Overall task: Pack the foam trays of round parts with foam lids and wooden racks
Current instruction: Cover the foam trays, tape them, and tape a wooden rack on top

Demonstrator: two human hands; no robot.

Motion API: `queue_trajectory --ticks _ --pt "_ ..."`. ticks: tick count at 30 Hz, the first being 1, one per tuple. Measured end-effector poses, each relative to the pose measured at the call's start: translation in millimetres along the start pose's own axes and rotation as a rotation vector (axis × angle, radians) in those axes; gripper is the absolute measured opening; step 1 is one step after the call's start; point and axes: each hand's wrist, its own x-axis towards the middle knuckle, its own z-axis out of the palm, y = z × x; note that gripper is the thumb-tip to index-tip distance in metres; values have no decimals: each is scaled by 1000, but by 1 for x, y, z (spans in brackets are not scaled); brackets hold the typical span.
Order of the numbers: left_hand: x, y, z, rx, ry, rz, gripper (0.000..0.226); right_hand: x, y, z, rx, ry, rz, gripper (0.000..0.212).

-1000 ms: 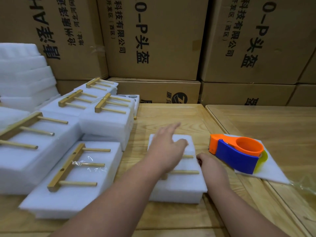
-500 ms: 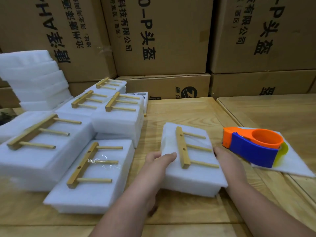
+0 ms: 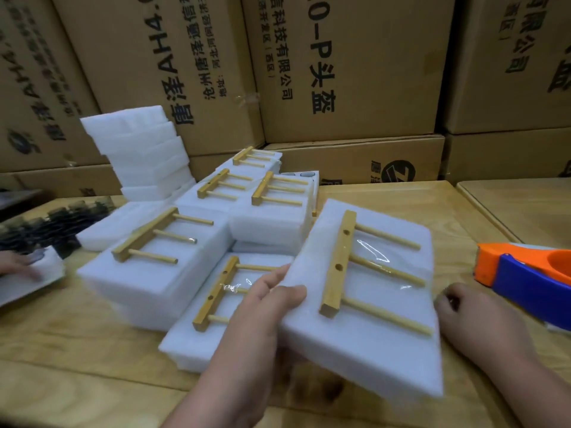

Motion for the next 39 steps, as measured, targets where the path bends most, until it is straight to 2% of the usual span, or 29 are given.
queue_trajectory --ticks 6,12,19,23,26,28,31,34,36,37,39 --pt "-10 28 -58 45 168 153 59 3 0 5 -22 23 47 21" --pt "-14 30 -96 119 323 195 56 3 2 8 -16 22 43 21" --pt "-18 15 -97 89 483 231 18 3 2 8 -13 10 45 21" --pt "-20 12 -90 63 511 251 18 8 14 19 -12 52 29 26" --pt "-19 9 -85 45 504 203 18 14 28 34 5 129 36 30" --pt "-18 6 -83 29 523 177 14 20 38 47 9 149 28 21" --pt "-16 4 -83 118 650 222 13 32 57 65 -17 167 11 11" --pt "-19 2 -84 331 825 325 45 36 65 72 -25 174 27 10" --pt "-27 8 -75 525 910 495 43 35 66 72 -14 176 28 12" --pt "-30 14 -68 605 896 657 37 34 65 71 -11 173 26 13" --pt "-31 24 -58 809 694 982 31 33 63 69 -20 169 26 13"
